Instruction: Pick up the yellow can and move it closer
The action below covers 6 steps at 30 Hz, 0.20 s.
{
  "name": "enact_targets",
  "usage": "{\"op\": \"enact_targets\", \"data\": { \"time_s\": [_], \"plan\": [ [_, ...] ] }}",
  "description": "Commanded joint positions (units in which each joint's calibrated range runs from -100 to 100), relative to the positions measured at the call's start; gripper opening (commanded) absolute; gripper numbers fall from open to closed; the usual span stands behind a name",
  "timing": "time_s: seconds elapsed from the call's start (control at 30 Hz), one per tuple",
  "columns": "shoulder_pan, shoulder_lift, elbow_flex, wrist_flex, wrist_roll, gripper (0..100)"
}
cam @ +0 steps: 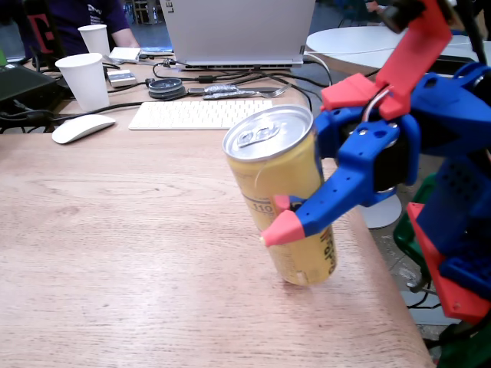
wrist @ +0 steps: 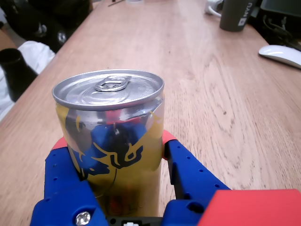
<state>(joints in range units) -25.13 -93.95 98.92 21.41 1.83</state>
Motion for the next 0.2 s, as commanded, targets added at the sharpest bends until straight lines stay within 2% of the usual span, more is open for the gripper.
{"op": "enact_targets", "data": {
  "time_s": [0.0,0.17],
  "plan": [
    [0.1,-2.1,0.6,-0.3,0.1,20],
    [0.1,-2.1,0.6,-0.3,0.1,20]
  ]
}}
